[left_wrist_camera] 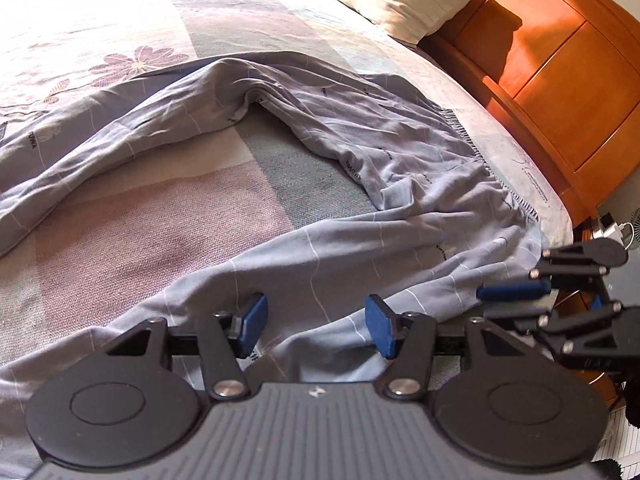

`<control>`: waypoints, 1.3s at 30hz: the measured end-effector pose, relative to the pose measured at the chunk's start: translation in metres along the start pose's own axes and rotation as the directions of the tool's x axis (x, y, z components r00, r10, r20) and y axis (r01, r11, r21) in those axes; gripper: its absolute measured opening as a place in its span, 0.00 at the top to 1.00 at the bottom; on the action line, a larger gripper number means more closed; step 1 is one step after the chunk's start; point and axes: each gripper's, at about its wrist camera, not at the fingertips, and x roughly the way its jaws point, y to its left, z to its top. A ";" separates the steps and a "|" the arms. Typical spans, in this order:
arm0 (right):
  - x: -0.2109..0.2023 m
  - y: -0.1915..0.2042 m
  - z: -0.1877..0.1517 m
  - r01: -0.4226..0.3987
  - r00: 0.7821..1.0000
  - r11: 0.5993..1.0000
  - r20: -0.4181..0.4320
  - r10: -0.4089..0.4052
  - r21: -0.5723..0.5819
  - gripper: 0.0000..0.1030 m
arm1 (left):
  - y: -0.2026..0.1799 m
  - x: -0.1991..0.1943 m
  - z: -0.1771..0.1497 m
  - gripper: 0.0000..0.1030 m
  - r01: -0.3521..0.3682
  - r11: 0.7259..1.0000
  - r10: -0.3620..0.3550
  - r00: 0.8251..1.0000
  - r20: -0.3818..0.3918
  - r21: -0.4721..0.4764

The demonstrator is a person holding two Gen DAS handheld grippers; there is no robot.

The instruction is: Fold clothes

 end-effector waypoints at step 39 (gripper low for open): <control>-0.041 -0.077 -0.079 0.219 0.973 0.902 -0.010 -0.232 0.372 0.70 | -0.093 0.027 -0.012 0.46 -0.003 0.936 0.004 1.000 -0.002 0.353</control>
